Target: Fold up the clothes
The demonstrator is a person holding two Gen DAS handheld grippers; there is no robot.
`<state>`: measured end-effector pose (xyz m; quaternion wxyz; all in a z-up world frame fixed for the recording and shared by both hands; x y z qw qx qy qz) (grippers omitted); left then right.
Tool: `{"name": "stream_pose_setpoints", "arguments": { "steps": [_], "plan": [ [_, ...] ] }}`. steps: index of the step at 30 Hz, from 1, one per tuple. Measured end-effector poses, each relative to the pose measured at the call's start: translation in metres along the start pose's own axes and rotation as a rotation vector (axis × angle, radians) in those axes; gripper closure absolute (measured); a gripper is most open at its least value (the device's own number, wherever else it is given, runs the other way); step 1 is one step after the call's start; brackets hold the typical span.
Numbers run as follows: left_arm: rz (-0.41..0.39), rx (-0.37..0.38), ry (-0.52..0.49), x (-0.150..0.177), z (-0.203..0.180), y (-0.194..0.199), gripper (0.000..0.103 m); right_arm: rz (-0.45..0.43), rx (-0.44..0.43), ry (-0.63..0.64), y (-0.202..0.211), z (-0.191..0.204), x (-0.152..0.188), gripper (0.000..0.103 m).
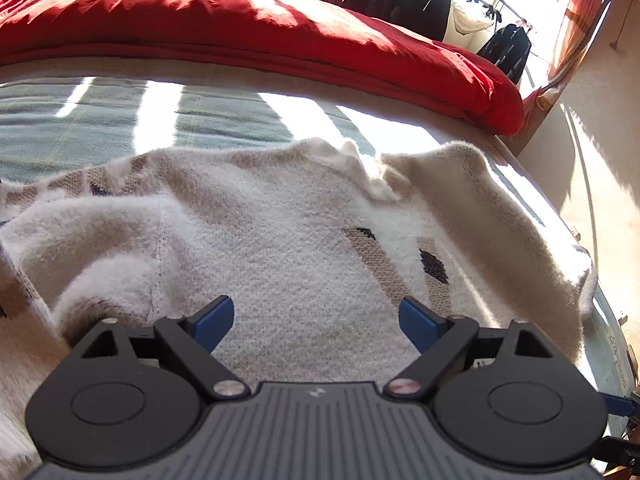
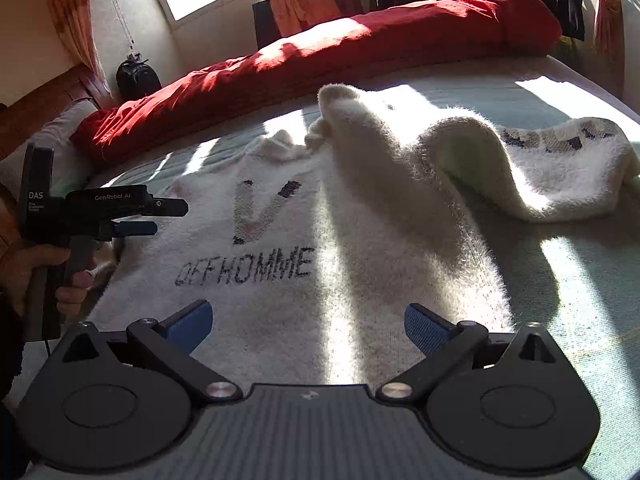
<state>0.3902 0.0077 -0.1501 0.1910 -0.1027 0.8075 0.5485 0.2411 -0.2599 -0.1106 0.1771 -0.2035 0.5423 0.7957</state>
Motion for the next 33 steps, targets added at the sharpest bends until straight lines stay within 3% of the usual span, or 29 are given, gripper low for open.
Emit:
{"name": "stream_pose_setpoints", "arguments": {
  "steps": [4,7,11,13,19,24,28,33],
  "plan": [
    [-0.001,-0.047,0.063,-0.002,0.036,-0.008,0.015,-0.017,-0.049,0.058,-0.025,0.015,-0.055,0.000],
    [-0.005,-0.042,0.046,0.002,0.043,-0.004,0.021,0.016,-0.042,0.060,-0.061,0.012,-0.082,0.000],
    [0.001,-0.066,0.005,0.004,0.042,-0.004,0.024,0.136,0.014,-0.012,-0.112,-0.016,-0.084,0.000],
    [0.007,-0.068,-0.004,0.003,0.042,-0.004,0.024,0.114,0.016,0.025,-0.113,-0.023,-0.083,0.001],
    [0.032,-0.141,-0.051,0.006,0.037,-0.008,0.026,0.089,0.138,0.068,-0.102,-0.048,-0.080,0.004],
    [0.067,-0.245,-0.131,0.014,0.012,-0.002,0.023,0.096,0.090,0.092,-0.071,-0.038,-0.074,0.002],
    [0.054,-0.214,-0.189,0.028,-0.022,0.017,0.021,0.035,0.005,0.018,-0.027,-0.046,-0.073,0.002],
    [-0.004,-0.159,-0.259,0.048,-0.074,0.044,0.016,-0.033,-0.040,-0.100,0.027,-0.090,-0.069,0.002]
  ]
}}
Point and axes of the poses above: each gripper's, at about its wrist camera, not at the fingertips, and y roughly against the way its jaws point, z to its left, x to its underside, the point moved 9 cm from there along -y, roughly the way its jaws point, and after that the axes turned 14 degrees about z, right-handed, at the moved point
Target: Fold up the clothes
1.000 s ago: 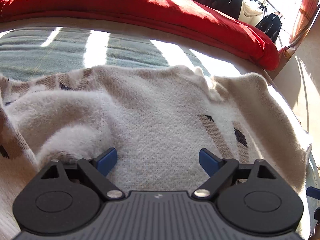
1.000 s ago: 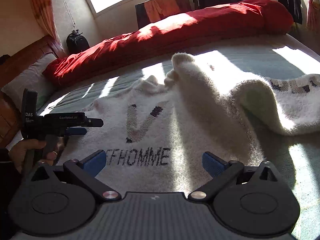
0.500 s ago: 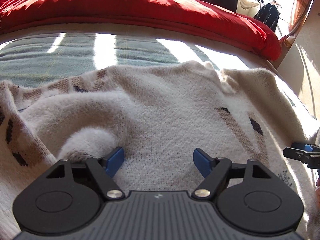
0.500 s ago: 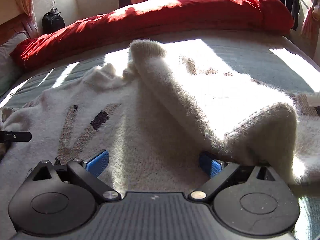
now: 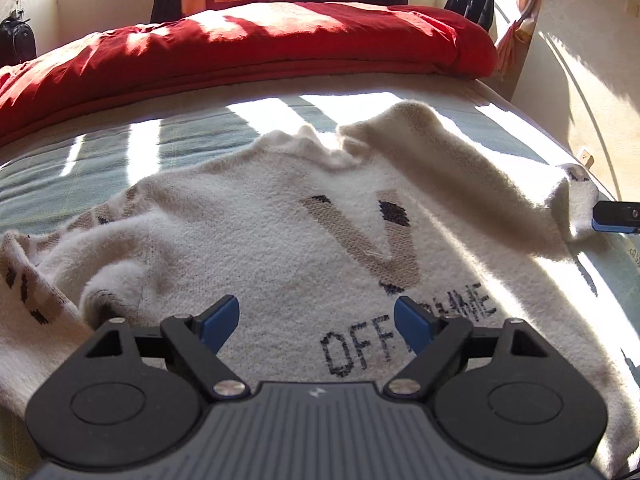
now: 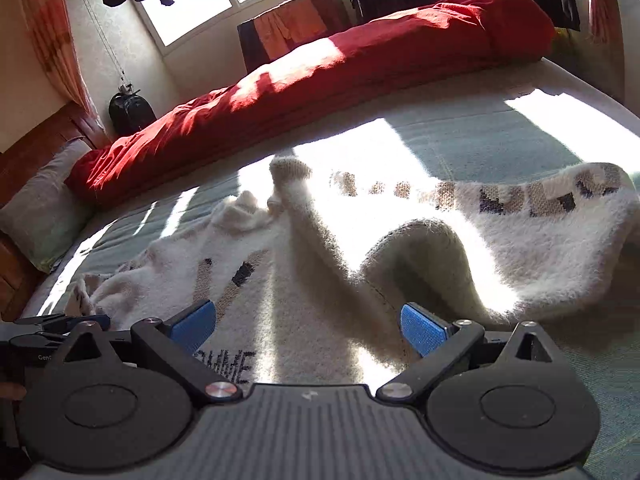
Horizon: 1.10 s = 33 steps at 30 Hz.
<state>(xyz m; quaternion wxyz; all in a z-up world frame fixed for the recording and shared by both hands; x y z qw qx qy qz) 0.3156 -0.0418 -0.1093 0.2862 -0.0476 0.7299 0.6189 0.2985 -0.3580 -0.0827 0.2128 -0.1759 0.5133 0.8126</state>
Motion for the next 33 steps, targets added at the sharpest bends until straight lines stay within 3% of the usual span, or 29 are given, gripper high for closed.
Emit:
{"name": "stream_pose_setpoints", "arguments": {
  "steps": [5,7,10,16,20,25,32,33],
  "plan": [
    [0.011,0.015,-0.067,0.019,-0.047,0.012,0.013,-0.032,-0.001,-0.148,0.036,-0.069,0.004,0.010],
    [0.034,0.050,-0.054,0.027,-0.061,0.013,0.013,-0.046,-0.011,-0.212,0.047,-0.098,0.007,0.026],
    [0.059,0.075,-0.033,0.038,-0.077,0.012,0.013,-0.060,-0.042,-0.323,0.051,-0.145,0.010,0.033],
    [0.081,0.040,-0.058,0.040,-0.100,0.011,0.013,-0.078,-0.219,-0.599,0.030,-0.217,0.017,0.035],
    [0.092,0.042,-0.065,0.035,-0.113,0.006,0.013,-0.089,-0.299,-0.679,0.005,-0.234,0.015,0.035],
    [0.103,0.036,-0.089,0.029,-0.126,-0.004,0.013,-0.127,-0.352,-0.687,-0.014,-0.237,-0.005,0.035],
    [0.123,0.036,-0.086,0.029,-0.129,-0.015,0.013,-0.197,-0.348,-0.690,-0.032,-0.249,-0.039,0.035],
    [0.127,0.034,-0.082,0.029,-0.128,-0.017,0.013,-0.196,-0.323,-0.682,-0.034,-0.250,-0.042,0.041]
  ]
}}
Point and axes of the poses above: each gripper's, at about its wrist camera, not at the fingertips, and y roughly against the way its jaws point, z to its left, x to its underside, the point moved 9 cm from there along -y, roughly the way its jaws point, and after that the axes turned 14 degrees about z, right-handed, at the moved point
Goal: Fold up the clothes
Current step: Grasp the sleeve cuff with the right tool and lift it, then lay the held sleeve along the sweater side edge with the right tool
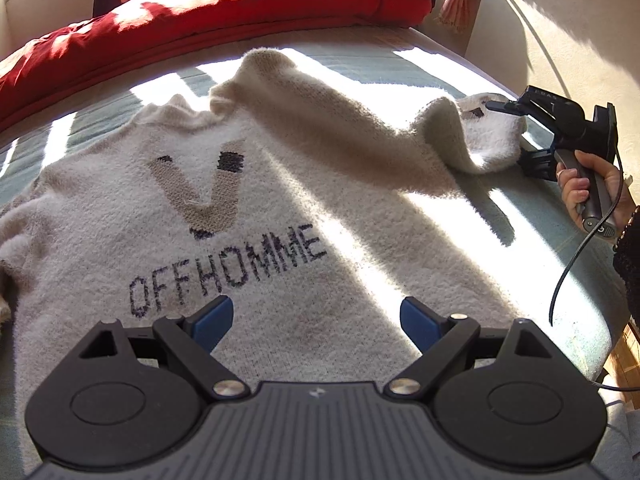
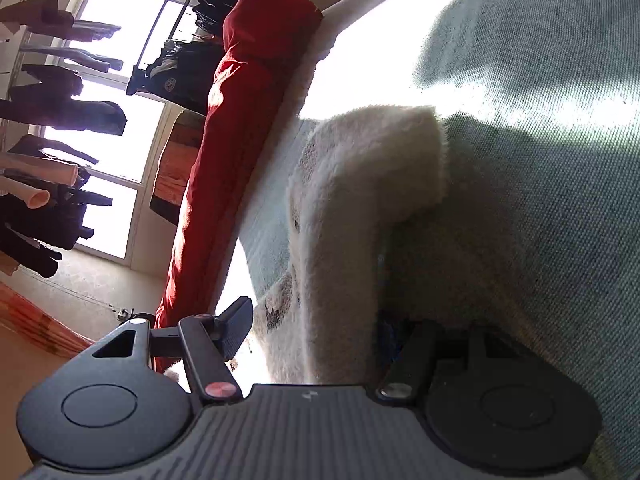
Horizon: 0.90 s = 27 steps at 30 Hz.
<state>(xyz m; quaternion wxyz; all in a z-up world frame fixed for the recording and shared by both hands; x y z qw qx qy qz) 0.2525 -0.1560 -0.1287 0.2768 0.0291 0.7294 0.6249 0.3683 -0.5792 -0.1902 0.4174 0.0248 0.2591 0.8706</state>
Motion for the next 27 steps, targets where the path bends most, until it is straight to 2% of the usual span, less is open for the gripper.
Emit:
{"name": "stream_pose_setpoints", "arguments": {
  "steps": [2,3,10,19,24,27],
  "plan": [
    [0.003,-0.004,0.006,0.001,0.003,-0.001,0.013,-0.010,0.044,0.022,-0.003,0.000,-0.005,0.065],
    [0.001,-0.007,0.008,0.001,0.004,0.000,0.013,-0.015,0.062,0.032,-0.004,0.000,-0.007,0.082],
    [-0.017,-0.020,0.031,0.002,0.013,0.009,0.013,-0.064,0.137,0.125,0.020,0.019,-0.020,0.082],
    [-0.027,-0.010,0.028,0.004,0.012,0.013,0.013,-0.151,0.300,0.260,0.064,0.045,-0.064,0.082],
    [-0.026,-0.010,0.034,0.004,0.015,0.012,0.013,-0.141,0.397,0.342,0.065,0.050,-0.079,0.083],
    [-0.021,-0.016,0.030,0.005,0.016,0.010,0.013,-0.125,0.448,0.350,0.058,0.043,-0.084,0.082]
  ]
}}
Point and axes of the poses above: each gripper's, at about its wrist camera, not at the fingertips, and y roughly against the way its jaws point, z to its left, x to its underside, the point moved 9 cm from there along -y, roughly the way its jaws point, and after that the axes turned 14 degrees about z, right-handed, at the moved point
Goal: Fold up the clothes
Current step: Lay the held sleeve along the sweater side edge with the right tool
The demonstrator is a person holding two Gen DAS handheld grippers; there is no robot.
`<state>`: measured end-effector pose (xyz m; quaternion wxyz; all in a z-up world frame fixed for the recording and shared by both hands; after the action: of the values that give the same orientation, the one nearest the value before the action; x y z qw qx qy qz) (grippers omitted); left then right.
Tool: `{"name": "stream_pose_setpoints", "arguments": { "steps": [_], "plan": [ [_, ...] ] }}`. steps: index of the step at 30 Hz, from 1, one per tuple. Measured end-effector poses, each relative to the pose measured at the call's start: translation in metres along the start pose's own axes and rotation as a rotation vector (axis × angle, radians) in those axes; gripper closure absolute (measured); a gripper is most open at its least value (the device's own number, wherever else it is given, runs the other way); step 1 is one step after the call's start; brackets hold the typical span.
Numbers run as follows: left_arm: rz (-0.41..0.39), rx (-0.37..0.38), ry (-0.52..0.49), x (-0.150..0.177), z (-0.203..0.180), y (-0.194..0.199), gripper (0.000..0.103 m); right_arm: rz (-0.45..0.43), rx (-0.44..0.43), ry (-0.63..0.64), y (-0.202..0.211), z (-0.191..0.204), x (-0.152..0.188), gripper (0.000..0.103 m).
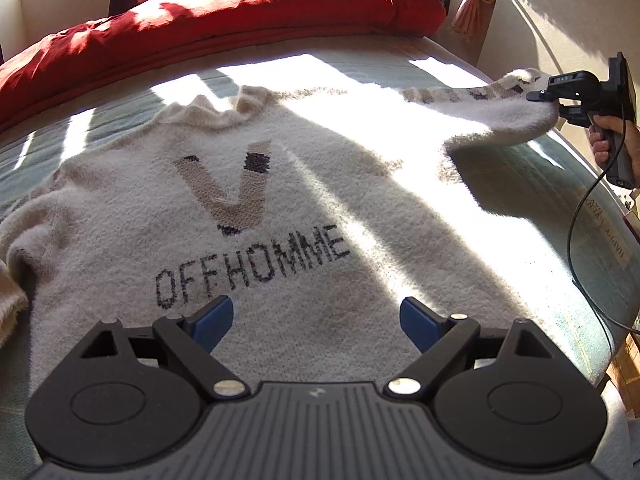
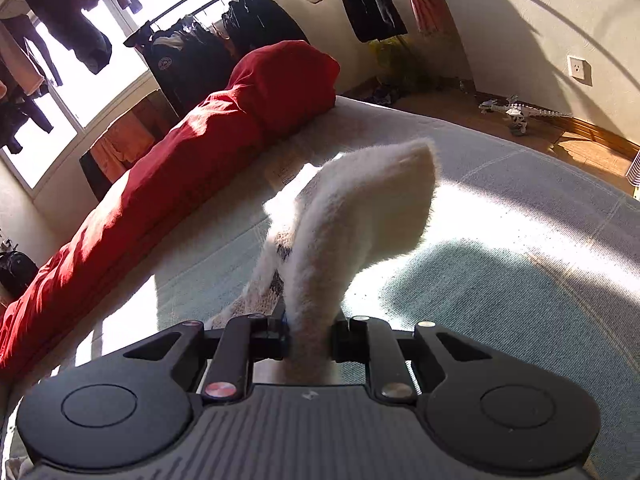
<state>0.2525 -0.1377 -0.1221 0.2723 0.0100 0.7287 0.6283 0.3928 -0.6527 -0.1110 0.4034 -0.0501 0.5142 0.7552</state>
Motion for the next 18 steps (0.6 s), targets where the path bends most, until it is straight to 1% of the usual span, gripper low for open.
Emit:
{"name": "stream_pose_setpoints", "arguments": {
  "steps": [2,5,7,11,13,14,16,18],
  "plan": [
    [0.003,-0.006,-0.005,0.000,0.000,-0.001,0.013,0.012,0.016,-0.016,-0.004,-0.006,0.001,0.080],
    [0.010,-0.013,-0.003,0.000,0.002,-0.003,0.013,0.002,0.026,-0.066,-0.001,-0.018,0.000,0.078],
    [0.011,-0.011,0.000,0.001,0.002,-0.005,0.013,-0.023,0.024,-0.102,0.009,-0.029,-0.003,0.074],
    [0.015,-0.003,-0.003,0.001,-0.003,-0.007,0.013,-0.102,0.015,-0.136,0.036,-0.048,-0.015,0.073],
    [0.018,-0.001,-0.011,0.002,-0.006,-0.008,0.013,-0.122,0.005,-0.150,0.046,-0.055,-0.019,0.073],
    [0.020,0.000,-0.015,0.003,-0.008,-0.009,0.013,-0.119,0.007,-0.159,0.048,-0.059,-0.019,0.073],
    [0.024,0.001,-0.026,0.003,-0.012,-0.010,0.013,-0.096,0.043,-0.172,0.046,-0.070,-0.013,0.073],
    [0.027,-0.001,-0.036,0.004,-0.015,-0.011,0.013,-0.054,0.081,-0.195,0.037,-0.080,-0.003,0.073]
  ]
}}
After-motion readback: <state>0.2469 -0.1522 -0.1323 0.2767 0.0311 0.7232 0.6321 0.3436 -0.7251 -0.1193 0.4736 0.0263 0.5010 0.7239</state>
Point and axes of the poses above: each gripper's, at about its wrist camera, not at the fingertips, and y roughly against the way its jaws point, z to its left, x to its underside, the point moved 9 cm from there along -y, roughly the way its jaws point, and after that the axes turned 14 degrees about z, right-handed, at the moved point
